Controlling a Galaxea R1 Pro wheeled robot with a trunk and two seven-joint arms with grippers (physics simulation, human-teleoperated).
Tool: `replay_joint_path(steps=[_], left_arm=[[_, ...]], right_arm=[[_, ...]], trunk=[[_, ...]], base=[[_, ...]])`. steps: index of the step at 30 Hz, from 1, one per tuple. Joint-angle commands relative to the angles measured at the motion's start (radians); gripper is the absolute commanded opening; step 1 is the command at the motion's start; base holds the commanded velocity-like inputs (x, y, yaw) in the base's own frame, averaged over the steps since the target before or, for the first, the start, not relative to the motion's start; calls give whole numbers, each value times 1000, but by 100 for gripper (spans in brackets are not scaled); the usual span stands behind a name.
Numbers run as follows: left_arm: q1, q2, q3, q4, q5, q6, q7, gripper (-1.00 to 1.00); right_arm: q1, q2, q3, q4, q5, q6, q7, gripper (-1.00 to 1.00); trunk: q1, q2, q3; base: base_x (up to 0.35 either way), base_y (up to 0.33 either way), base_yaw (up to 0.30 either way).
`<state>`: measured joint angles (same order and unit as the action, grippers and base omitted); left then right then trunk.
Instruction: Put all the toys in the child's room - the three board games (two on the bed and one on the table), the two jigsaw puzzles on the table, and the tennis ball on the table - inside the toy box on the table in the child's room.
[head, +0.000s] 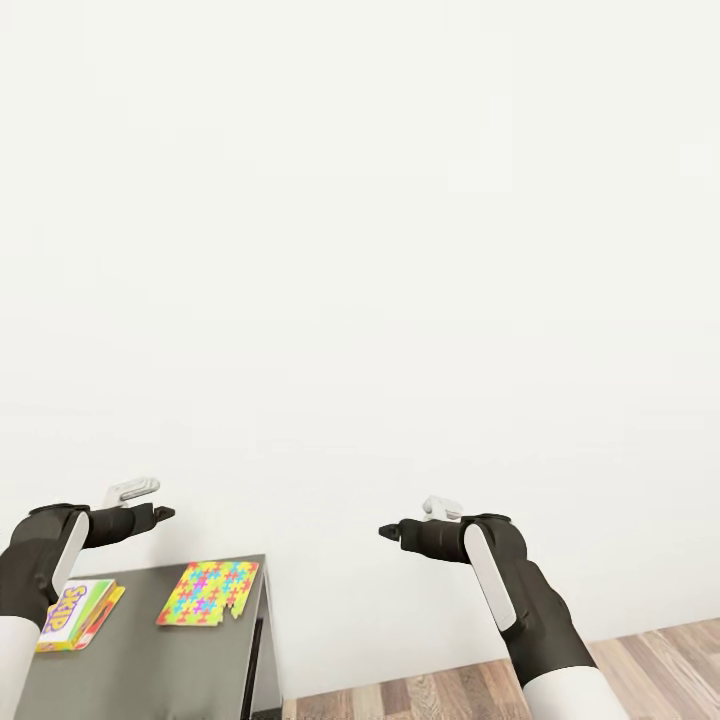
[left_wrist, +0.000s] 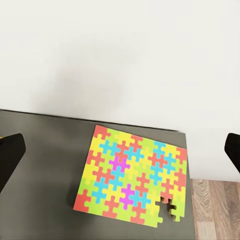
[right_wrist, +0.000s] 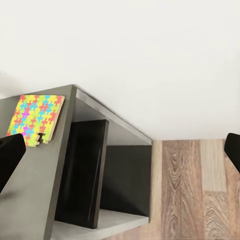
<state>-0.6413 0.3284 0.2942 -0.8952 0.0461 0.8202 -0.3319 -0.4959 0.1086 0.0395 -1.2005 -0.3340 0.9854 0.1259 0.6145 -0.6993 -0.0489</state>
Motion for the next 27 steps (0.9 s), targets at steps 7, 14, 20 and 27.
replay_joint_path(steps=[7,14,20,27], left_arm=[[-1,0,2,-1,5,7,-1,100],[-1,0,1,5,6,7,9,100],[-1,1,-27,52,7,6,42,100],[-1,1,-38,88,7,4,79,100]], right_arm=[[-1,0,0,-4,10,3,10,100],[0,0,-1,-4,10,3,11,100],[0,0,-1,-5,10,3,16,100],[-1,0,-1,-6,10,3,27,100]], trunk=[[0,-2,-8],[0,-2,-8],[0,-2,-9],[0,-2,-14]], base=[[0,0,0],[0,0,0],[0,0,0],[0,0,0]])
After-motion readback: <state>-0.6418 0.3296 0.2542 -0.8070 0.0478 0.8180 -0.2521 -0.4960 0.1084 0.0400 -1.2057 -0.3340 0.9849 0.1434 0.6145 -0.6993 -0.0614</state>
